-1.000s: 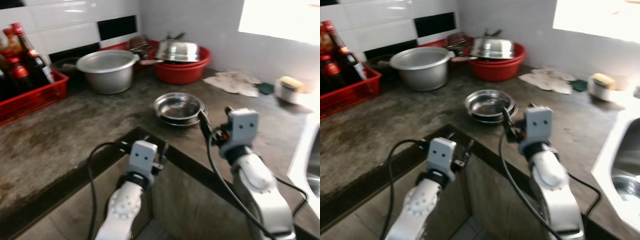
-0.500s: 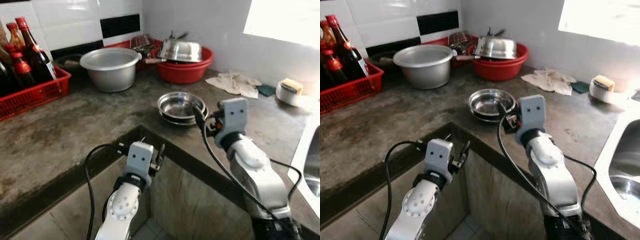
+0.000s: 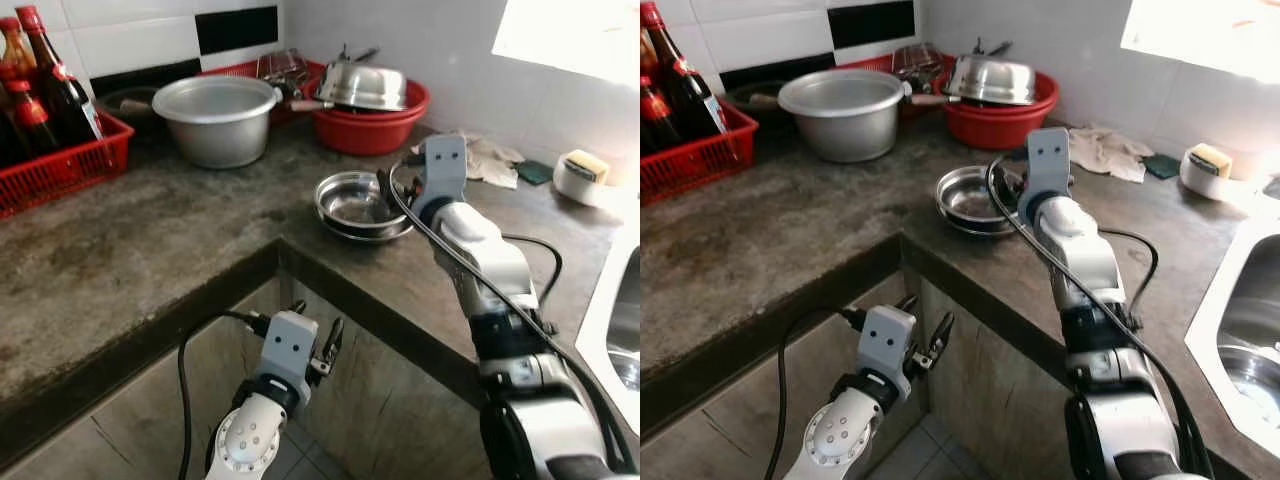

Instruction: Kitchen organization

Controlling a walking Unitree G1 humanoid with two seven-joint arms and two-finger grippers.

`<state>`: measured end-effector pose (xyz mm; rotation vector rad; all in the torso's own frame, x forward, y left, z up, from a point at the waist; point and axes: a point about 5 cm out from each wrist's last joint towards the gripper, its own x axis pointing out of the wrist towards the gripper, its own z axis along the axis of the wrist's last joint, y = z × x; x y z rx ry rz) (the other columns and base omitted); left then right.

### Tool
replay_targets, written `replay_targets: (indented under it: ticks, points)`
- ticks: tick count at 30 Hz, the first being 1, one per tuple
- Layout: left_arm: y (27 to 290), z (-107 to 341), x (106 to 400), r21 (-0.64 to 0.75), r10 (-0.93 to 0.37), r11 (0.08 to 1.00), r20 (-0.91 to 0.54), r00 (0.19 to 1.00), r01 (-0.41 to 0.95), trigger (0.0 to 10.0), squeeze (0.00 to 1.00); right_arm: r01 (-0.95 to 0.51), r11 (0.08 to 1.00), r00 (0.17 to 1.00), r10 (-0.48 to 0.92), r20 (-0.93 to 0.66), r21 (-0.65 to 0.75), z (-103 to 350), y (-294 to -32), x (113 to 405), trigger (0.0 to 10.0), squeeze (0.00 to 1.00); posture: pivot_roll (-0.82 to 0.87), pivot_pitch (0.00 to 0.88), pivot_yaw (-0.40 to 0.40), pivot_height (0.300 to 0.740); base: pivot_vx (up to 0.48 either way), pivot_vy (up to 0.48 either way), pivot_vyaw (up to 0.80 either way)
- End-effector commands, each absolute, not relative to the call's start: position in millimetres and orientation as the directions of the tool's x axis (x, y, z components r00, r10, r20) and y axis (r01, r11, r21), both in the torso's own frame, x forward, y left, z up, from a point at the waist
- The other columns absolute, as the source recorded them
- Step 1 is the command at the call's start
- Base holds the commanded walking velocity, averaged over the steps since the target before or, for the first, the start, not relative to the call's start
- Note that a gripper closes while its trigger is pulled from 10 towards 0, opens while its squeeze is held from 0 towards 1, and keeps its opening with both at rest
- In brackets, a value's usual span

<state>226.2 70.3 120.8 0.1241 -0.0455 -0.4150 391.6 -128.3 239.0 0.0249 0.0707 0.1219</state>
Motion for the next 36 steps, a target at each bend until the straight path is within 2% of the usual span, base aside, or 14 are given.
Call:
replay_targets:
  ticks: [1,15,17,18,19,20,21,22,23,24,25,26,27,36]
  points:
    - [66,125,223,0.117,-0.415,0.905,0.033,0.909,0.409,10.0,0.00,-0.062,0.996,0.986,0.070,-0.149,0.056,234,-135,399,10.0,0.00,0.20,0.073,-0.109,0.740,0.000,0.000,0.00]
    - [69,124,222,0.128,-0.400,0.910,0.023,0.916,0.394,10.0,0.00,-0.032,0.979,0.975,0.076,-0.210,0.203,246,-140,416,10.0,0.00,0.19,0.073,-0.103,0.740,0.000,0.000,0.00]
    - [69,124,223,0.129,-0.400,0.910,0.023,0.916,0.394,10.0,0.00,-0.032,0.976,0.973,0.080,-0.216,0.216,248,-140,417,8.8,0.00,0.19,0.072,-0.103,0.740,0.000,0.000,0.00]
    - [69,124,223,0.130,-0.400,0.910,0.024,0.916,0.394,10.0,0.00,-0.031,0.975,0.972,0.081,-0.221,0.219,248,-140,417,8.9,0.00,0.19,0.071,-0.103,0.740,0.000,0.000,0.00]
    - [69,124,224,0.130,-0.400,0.910,0.024,0.916,0.394,10.0,0.00,-0.037,0.976,0.971,0.086,-0.222,0.215,248,-139,417,10.0,0.00,0.19,0.070,-0.102,0.740,0.000,0.000,0.00]
    - [69,124,224,0.130,-0.399,0.910,0.024,0.917,0.393,10.0,0.00,-0.041,0.976,0.971,0.090,-0.222,0.213,248,-139,418,10.0,0.00,0.19,0.070,-0.102,0.740,0.000,0.000,0.00]
    - [69,123,224,0.132,-0.399,0.910,0.023,0.917,0.392,10.0,0.00,-0.048,0.974,0.972,0.097,-0.215,0.221,249,-137,418,6.7,0.00,0.19,0.068,-0.102,0.740,0.000,0.000,0.00]
    - [69,123,224,0.132,-0.399,0.910,0.023,0.917,0.392,10.0,0.00,-0.048,0.974,0.972,0.097,-0.215,0.221,249,-137,418,6.7,0.00,0.19,0.068,-0.102,0.740,0.000,0.000,0.00]
    - [69,124,224,0.131,-0.398,0.911,0.024,0.917,0.392,10.0,0.00,-0.049,0.975,0.971,0.098,-0.217,0.218,250,-136,418,3.9,0.00,0.19,0.065,-0.104,0.740,0.000,0.000,0.00]
    - [69,124,225,0.132,-0.397,0.911,0.024,0.918,0.391,10.0,0.00,-0.052,0.972,0.970,0.103,-0.218,0.230,250,-135,419,4.5,0.00,0.19,0.065,-0.104,0.740,0.000,0.000,0.00]
    - [69,124,225,0.132,-0.396,0.912,0.024,0.918,0.389,10.0,0.00,-0.059,0.973,0.970,0.109,-0.219,0.223,250,-134,419,3.9,0.00,0.19,0.065,-0.104,0.740,0.000,0.000,0.00]
    - [69,123,225,0.132,-0.395,0.912,0.023,0.918,0.389,10.0,0.00,-0.062,0.975,0.969,0.111,-0.222,0.215,250,-134,419,4.6,0.00,0.19,0.062,-0.104,0.740,0.000,0.000,0.00]
    - [69,123,225,0.132,-0.395,0.912,0.023,0.919,0.388,10.0,0.00,-0.063,0.975,0.967,0.112,-0.228,0.211,250,-133,419,10.0,0.00,0.19,0.061,-0.106,0.740,0.000,0.000,0.00]
    - [69,123,225,0.136,-0.396,0.911,0.023,0.918,0.389,10.0,0.00,-0.064,0.977,0.958,0.117,-0.261,0.204,247,-130,421,10.0,0.00,0.19,0.049,-0.105,0.740,0.000,0.000,0.00]
